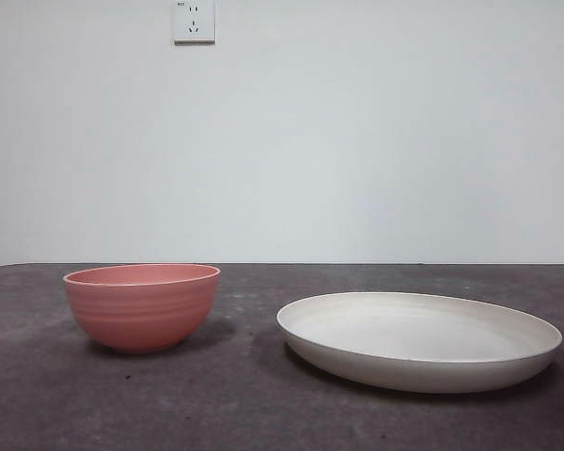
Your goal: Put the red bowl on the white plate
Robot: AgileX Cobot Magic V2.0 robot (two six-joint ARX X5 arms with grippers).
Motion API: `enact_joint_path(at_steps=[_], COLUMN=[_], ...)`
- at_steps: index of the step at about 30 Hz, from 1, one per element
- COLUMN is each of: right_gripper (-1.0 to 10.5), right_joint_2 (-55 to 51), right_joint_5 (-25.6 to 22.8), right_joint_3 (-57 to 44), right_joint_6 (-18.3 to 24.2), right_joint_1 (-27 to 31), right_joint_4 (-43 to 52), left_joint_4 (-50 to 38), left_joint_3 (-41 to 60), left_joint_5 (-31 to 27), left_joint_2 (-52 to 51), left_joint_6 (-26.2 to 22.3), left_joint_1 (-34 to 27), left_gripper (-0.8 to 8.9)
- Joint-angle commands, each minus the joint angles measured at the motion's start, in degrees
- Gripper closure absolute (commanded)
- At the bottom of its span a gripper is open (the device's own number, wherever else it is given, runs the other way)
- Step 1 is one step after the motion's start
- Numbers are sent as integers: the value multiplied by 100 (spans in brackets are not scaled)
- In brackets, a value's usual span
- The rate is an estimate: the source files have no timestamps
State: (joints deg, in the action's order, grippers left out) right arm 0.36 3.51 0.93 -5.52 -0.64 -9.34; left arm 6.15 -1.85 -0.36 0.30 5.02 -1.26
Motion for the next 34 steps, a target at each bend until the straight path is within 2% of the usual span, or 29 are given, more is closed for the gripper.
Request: enact_joint_path(at_steps=[1,6,12,17,26,30,34], right_gripper=[933,933,934,935,935,934,935], right_joint_2=[-15,-9,262,833,2232,2763,3045], right_joint_5=[116,118,295,507,1252,1919,2177], right_joint_3=[7,334,1257,2378,4262,4843,5121], right_joint_6=[-280,-546,-905,-905,-584,-455,-450], right_joint_1=[2,-2,-2,-2,-2,-105,-422], right_joint_4=[81,70,-205,-1084,-2225,-2616,-2675], left_joint_4=[-286,-221,177,898,2387,2608,2736], left_joint_3=[26,-293,-1056,-2190,-4207,-4747,-5058], left_joint_5=[-2,127,516,660,1609,2203,2898], left_joint_2=[-11,103,621,1300,2811,3346,3773], left_joint_6=[42,232,267,282,367,367,367], left_joint_1=[4,33,184,352,584,728,925], left_gripper=[798,798,798,798,798,798,798])
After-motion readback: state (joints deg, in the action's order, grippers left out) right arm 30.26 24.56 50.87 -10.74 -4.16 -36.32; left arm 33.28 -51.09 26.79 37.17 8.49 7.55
